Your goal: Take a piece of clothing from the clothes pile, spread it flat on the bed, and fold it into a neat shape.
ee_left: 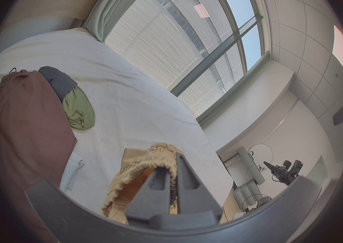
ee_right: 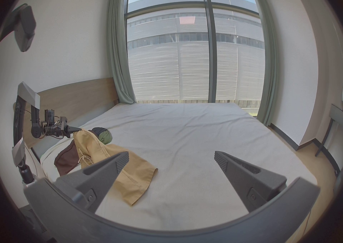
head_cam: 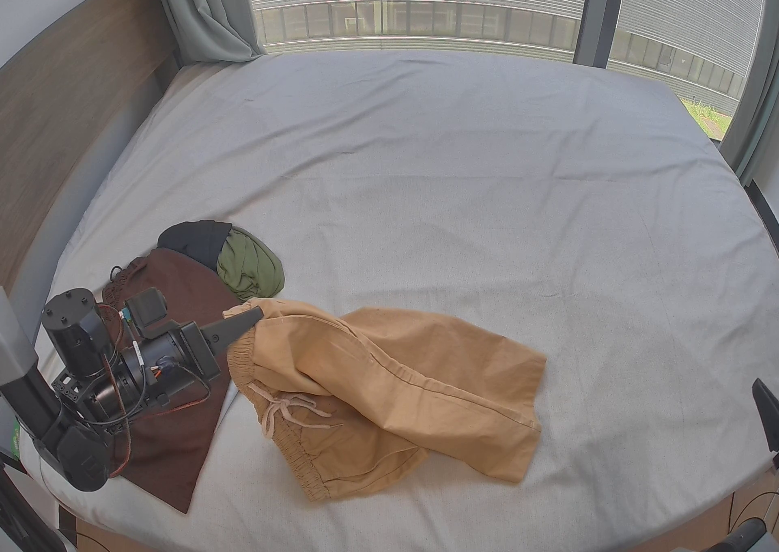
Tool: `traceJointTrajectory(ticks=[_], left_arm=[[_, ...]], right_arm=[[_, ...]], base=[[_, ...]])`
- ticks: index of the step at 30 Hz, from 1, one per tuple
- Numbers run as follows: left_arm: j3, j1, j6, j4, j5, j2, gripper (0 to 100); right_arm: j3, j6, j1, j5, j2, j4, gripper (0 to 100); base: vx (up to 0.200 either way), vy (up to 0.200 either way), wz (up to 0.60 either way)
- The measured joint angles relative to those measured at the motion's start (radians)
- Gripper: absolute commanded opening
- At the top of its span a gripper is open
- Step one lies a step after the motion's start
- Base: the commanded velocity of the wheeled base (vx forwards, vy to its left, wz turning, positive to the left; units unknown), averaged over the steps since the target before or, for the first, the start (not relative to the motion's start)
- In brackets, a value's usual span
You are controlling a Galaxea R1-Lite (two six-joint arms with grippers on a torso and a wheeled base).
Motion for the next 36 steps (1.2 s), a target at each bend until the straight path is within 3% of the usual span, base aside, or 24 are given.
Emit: traceJointTrajectory(ticks=[10, 18, 23, 31, 36], left_arm=[[0.001, 0.001, 0.001, 0.0, -0.023, -0.003, 0], [0.001, 0.006, 0.001, 0.0, -0.028, -0.003, 0], [0.0, 0.01, 0.002, 0.0, -0.029, -0.003, 0], [0.002, 0.015, 0.043, 0.001, -0.029, -0.002, 0], [0.004, 0.026, 0.056, 0.001, -0.03, 0.0, 0]], right_arm=[[-0.048, 0.021, 0.0, 0.036, 0.198, -0.009, 100], [-0.069, 0.021, 0.003, 0.147, 0.345, -0.012, 100], [-0.08, -0.006, 0.009, 0.183, 0.414, -0.012, 100], [-0.131, -0.055, 0.055, 0.197, 0.559, -0.032, 100], [-0.155, -0.055, 0.092, 0.199, 0.654, -0.132, 100]], base=[[0.0, 0.0, 0.0], [0.0, 0.0, 0.0], [0.0, 0.0, 0.0], [0.0, 0.0, 0.0], [0.0, 0.0, 0.0]])
